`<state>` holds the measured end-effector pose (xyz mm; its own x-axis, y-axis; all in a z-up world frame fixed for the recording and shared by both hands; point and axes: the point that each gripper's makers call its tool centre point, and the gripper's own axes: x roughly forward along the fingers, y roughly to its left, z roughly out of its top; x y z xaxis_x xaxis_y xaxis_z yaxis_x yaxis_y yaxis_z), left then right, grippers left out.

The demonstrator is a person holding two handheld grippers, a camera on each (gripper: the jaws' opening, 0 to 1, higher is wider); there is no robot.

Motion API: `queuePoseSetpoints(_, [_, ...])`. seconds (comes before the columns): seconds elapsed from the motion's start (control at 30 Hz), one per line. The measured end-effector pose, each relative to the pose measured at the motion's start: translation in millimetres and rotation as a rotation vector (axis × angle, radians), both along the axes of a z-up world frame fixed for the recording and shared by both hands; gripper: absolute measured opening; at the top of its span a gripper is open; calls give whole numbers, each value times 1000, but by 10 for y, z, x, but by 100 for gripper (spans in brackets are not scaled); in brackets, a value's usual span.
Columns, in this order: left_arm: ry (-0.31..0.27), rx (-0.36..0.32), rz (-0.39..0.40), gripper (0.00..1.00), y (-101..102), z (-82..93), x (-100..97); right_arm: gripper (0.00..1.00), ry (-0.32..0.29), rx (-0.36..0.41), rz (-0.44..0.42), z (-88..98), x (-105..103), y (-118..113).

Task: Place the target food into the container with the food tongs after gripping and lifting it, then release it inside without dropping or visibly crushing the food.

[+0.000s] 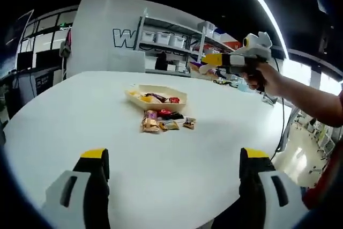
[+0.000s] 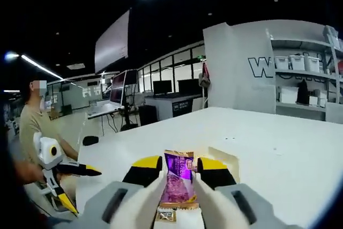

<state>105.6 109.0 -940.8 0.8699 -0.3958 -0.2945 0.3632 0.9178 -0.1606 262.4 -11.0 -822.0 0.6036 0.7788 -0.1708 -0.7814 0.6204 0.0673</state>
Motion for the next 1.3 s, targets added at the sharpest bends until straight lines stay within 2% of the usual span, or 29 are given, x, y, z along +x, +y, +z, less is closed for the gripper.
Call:
queuePoseSetpoints(0.07, [7,-5,-11,98,-31,-5,3,21,-15,-31,-5,8,57,12])
queuePoseSetpoints(0.27, [3,-33,-38,94,-122,46,0,21,-40,-50,-8,108,216,110])
queuePoseSetpoints(0.4, [-5,-35,-32,94,-115,64,8,21,-63,-66,-6,203,323,204])
queuePoseSetpoints(0.5, [-9,-49,-21,94,-108,90,10,21,-102,-87,2,346,449,314])
queuePoseSetpoints(0.67, [-15,-42,-21,93,-121,119,10,21,-106,-101,0,425,622,409])
queuePoseSetpoints(0.87, [-35,-47,-31,92,-161,169,-6,21,-61,-86,-5,404,724,421])
queuePoseSetpoints(1.07, [-24,-53,-37,91,-210,126,-26,21,-46,-89,-15,416,820,444])
queuePoseSetpoints(1.2, [-36,-54,-31,90,-201,162,-31,22,-4,-124,-17,235,870,464])
queuePoseSetpoints(1.3, [-43,-70,-17,90,-171,183,-32,22,-2,-154,-20,154,873,465])
